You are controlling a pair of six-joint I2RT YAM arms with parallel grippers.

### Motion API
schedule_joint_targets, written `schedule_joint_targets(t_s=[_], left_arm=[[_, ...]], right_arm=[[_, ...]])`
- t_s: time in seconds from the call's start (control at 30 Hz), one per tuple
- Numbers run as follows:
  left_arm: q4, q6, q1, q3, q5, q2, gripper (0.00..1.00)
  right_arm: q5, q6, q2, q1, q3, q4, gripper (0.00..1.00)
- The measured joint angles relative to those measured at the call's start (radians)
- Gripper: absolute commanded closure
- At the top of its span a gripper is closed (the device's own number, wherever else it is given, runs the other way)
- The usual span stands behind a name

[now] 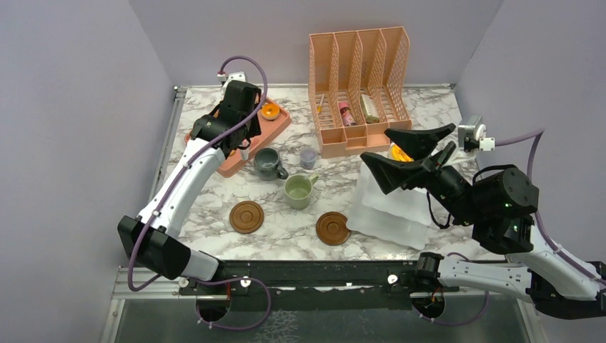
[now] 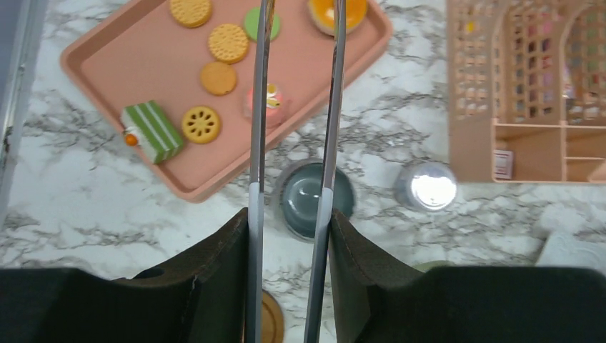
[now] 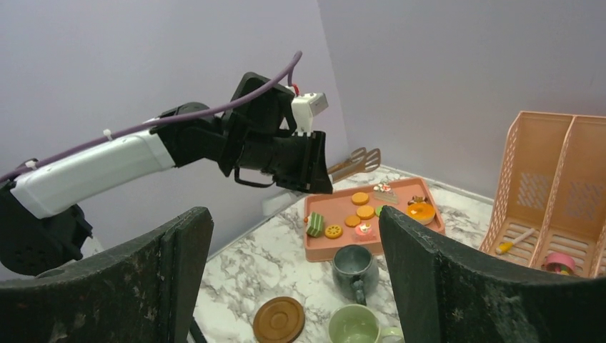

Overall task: Serve the afternoon tea
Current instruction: Pick up the desert from the tray.

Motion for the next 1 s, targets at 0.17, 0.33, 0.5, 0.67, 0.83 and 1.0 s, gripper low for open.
schedule_joint_targets(t_s=[0.17, 0.33, 0.5, 0.67, 0.83, 1.0], left_arm=[[-0.035, 0.055, 0.112, -0.004, 0.049, 0.042, 0.57], [-0.036, 0.093, 0.155, -0.003, 0.111, 0.132, 0.57], [-0.045, 0.088, 0.252, -0.01, 0.175, 0.173, 0.57], [-0.049, 0.085, 0.369, -0.026, 0.184, 0.157, 0.57], [-0.071, 0.085, 0.428, -0.106, 0.188, 0.099, 0.56], [-0.096, 0.085, 0.441, -0.143, 0.188, 0.06, 0.55]], right_arm=[[-0.001, 0.0, 0.005, 0.0, -0.032, 0.003, 0.07], [-0.003, -0.002, 0.021, 0.0, -0.042, 0.009, 0.07], [-0.005, -0.002, 0.032, 0.0, -0.045, 0.012, 0.07], [-0.005, -0.011, 0.027, 0.0, -0.078, 0.032, 0.07], [-0.007, -0.022, 0.031, 0.0, -0.08, 0.039, 0.07], [-0.007, -0.029, 0.033, 0.0, -0.08, 0.051, 0.06]])
